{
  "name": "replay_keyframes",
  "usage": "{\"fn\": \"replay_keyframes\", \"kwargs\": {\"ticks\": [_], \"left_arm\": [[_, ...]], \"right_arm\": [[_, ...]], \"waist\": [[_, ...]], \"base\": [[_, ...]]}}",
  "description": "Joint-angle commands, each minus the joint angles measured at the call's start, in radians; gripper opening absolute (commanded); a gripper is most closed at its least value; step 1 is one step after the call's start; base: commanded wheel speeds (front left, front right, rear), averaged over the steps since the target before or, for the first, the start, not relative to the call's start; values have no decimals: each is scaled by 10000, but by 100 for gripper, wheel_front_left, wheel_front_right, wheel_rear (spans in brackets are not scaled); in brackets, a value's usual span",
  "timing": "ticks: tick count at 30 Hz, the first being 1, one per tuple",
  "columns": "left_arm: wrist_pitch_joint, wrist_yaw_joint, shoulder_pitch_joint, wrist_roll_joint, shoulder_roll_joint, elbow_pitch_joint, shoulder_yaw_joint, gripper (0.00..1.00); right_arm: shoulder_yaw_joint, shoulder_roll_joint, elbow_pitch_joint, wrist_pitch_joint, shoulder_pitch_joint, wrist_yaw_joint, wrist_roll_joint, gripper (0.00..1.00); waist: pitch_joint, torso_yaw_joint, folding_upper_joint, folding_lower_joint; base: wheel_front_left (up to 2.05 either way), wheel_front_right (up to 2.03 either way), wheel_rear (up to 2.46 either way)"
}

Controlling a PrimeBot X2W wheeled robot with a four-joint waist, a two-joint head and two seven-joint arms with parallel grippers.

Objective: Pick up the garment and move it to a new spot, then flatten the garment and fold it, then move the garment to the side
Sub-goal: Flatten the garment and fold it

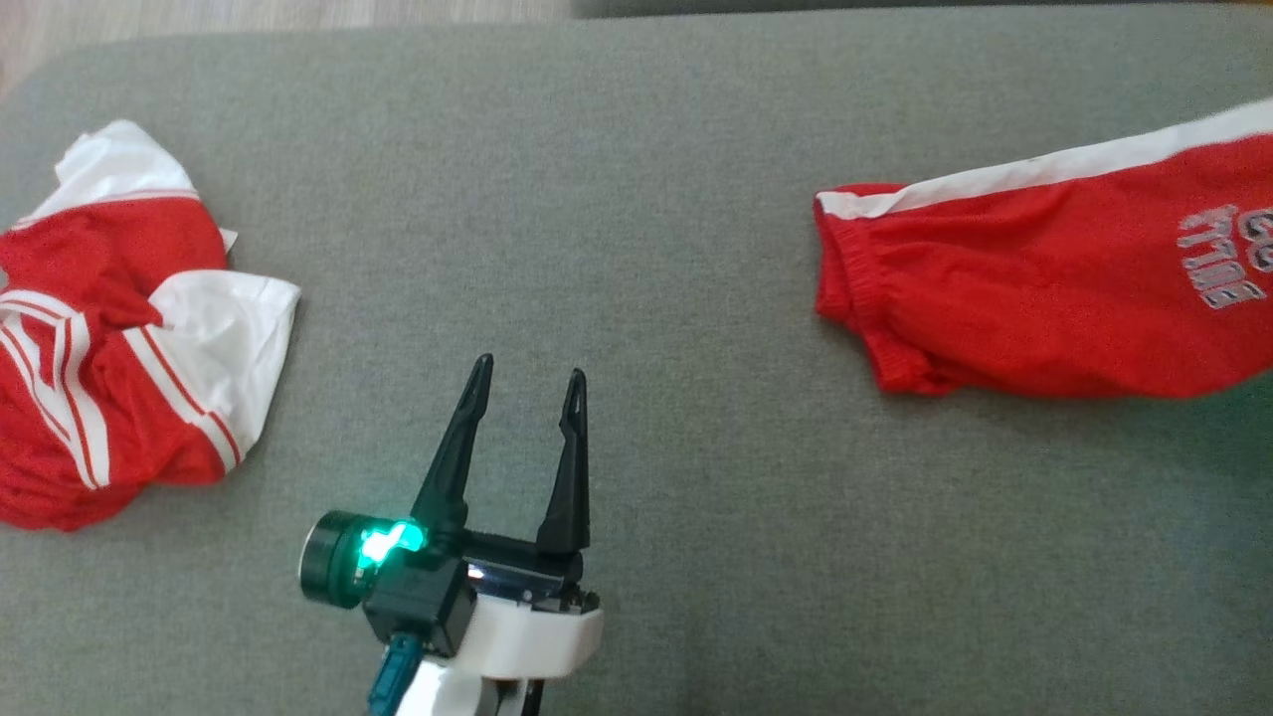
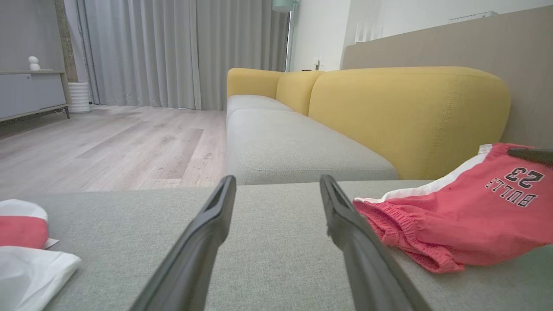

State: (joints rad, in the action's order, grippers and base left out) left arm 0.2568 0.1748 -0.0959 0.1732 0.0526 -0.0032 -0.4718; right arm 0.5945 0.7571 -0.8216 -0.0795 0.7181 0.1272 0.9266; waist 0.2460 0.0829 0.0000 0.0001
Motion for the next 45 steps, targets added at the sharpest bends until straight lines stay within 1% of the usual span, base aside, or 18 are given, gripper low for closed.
{"fn": "replay_keyframes", "kwargs": {"ticks": [1, 5, 6, 12, 17, 18, 19, 20, 22, 25, 28, 29, 30, 31, 32, 34, 39, 45], "left_arm": [[49, -52, -106, -134, -21, -222, 299, 100], [49, -90, -46, -86, -21, -68, 257, 100], [49, -90, -46, -86, -21, -68, 257, 100], [49, -126, 77, -5, -22, 30, 200, 100], [49, -142, 131, 94, -23, 81, 138, 100], [49, -146, 131, 115, -23, 88, 117, 100], [49, -149, 126, 134, -23, 97, 94, 100], [49, -149, 121, 155, -23, 109, 73, 100], [49, -140, 125, 206, -23, 155, 46, 100], [49, -69, 199, 287, -23, 196, 98, 100], [49, 21, 387, 432, -23, 176, 244, 100], [49, 53, 471, 468, -23, 182, 314, 100], [49, 167, 800, 521, 13, 229, 567, 100], [49, 167, 800, 521, 13, 229, 567, 100], [49, 243, 1085, 521, 75, 268, 749, 100], [49, 252, 1381, 537, 149, 261, 921, 100], [49, 275, 2024, 446, 280, -31, 1469, 100], [49, 188, 2812, 225, 313, -161, 2000, 100]], "right_arm": [[11, 1, 505, -179, 144, 35, -260, 0], [-31, -714, 1247, -264, 191, 35, -597, 0], [-31, -714, 1247, -264, 191, 35, -597, 0], [-11, -1888, 2474, 60, -234, 35, -862, 0], [4, -3065, 2817, 391, -788, 35, -1095, 0], [-4, -3333, 2808, 423, -922, 35, -1128, 22], [-31, -3585, 2774, 423, -1049, 35, -1186, 73], [-56, -3835, 2763, 395, -1175, 35, -1240, 100], [-170, -4282, 2825, 284, -1453, 35, -1217, 100], [-431, -4574, 3084, -51, -1864, 35, -1256, 100], [-725, -4521, 3542, -508, -2366, 35, -1361, 100], [-814, -4417, 3703, -706, -2557, 35, -1479, 100], [-1175, -4180, 4153, -1296, -3299, 35, -1685, 100], [-1175, -4180, 4153, -1296, -3299, 35, -1685, 100], [-1491, -4074, 4451, -1590, -3884, 35, -1852, 100], [-1737, -3910, 4668, -1740, -4465, 35, -2477, 100], [-2802, -4312, 5417, -1816, -5870, 35, -3859, 100], [-3613, -4867, 6347, -1820, -7386, 35, -5342, 100]], "waist": [[-244, -93, 0, -1], [-578, -57, 0, -1], [-578, -57, 0, -1], [-875, 232, 0, -1], [-959, 502, 0, -1], [-965, 542, 0, -1], [-974, 583, 0, -1], [-992, 617, 0, -1], [-1067, 670, 0, -1], [-1268, 663, 0, -1], [-1578, 566, 0, -1], [-1716, 516, 0, -1], [-2155, 361, 0, -1], [-2155, 361, 0, -1], [-2458, 283, 0, -1], [-2656, 217, 0, -1], [-3010, 12, 0, -1], [-3331, -121, 0, -1]], "base": [[0, 0, 0], [0, 0, 0], [0, 0, 0], [0, 0, 0], [0, 0, 0], [0, 0, 0], [0, 0, 0], [0, 0, 0], [0, 0, 0], [0, 0, 0], [0, 0, 0], [0, 0, 0], [0, 0, 0], [0, 0, 0], [0, 0, 0], [0, 0, 0], [0, 0, 0], [0, 0, 0]]}}
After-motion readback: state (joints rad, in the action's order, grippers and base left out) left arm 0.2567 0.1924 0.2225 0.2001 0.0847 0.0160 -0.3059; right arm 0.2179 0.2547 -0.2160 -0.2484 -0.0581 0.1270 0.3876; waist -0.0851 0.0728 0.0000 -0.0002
